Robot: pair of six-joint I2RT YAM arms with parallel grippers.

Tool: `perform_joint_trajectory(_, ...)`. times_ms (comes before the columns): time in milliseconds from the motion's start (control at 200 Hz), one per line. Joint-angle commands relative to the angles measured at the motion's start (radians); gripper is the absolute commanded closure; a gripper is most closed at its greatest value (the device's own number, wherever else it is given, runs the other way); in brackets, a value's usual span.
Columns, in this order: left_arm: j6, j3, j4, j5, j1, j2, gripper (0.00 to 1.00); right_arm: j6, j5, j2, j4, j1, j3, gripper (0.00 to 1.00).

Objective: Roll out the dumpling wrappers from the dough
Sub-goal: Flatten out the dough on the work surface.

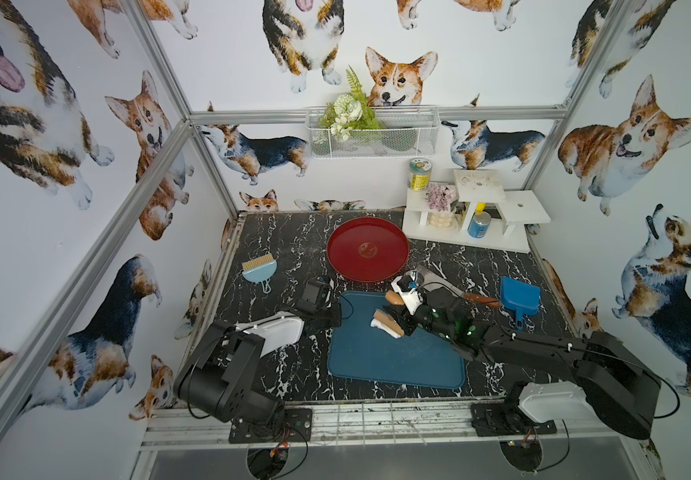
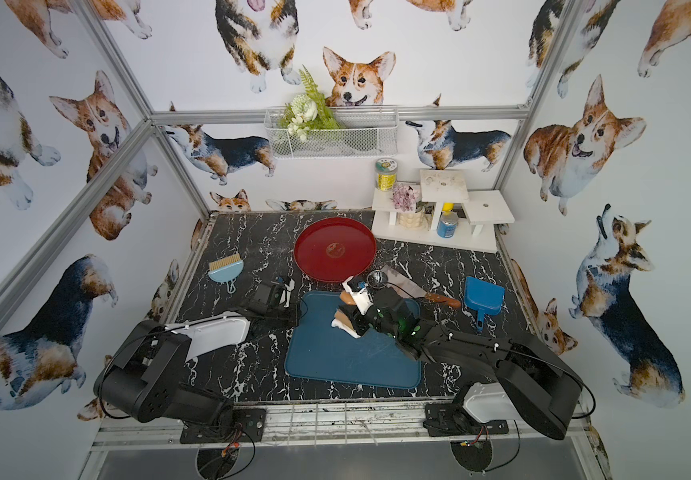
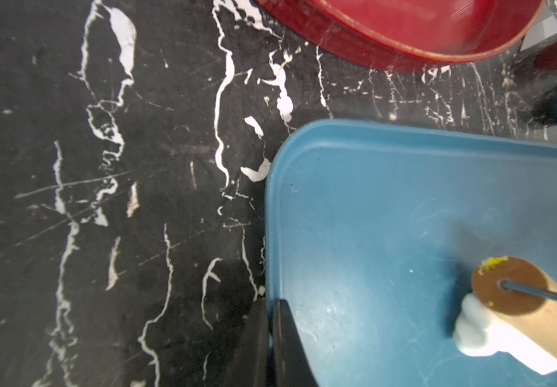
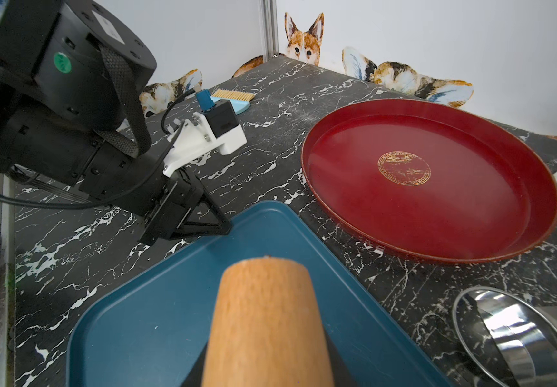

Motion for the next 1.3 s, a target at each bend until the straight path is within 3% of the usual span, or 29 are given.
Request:
perform_joint_trajectory(0,0.018,-0.002,0.005,-0.065,0.005,0.005,1.0,0.11,-0.148,0.038,-0.358,0.007,-0.022,1.0)
perform_joint_trajectory(1011,0.012,0.01,0.015,-0.065,0.007,0.025,1.0,0.234,-0.176,0.059,-0.372,0.061,-0.053,1.0)
perform_joint_trajectory(1296,0.011,0.02,0.014,-0.061,0.006,0.033,1.0,0.258,-0.067,0.071,-0.379,0.062,-0.053,1.0)
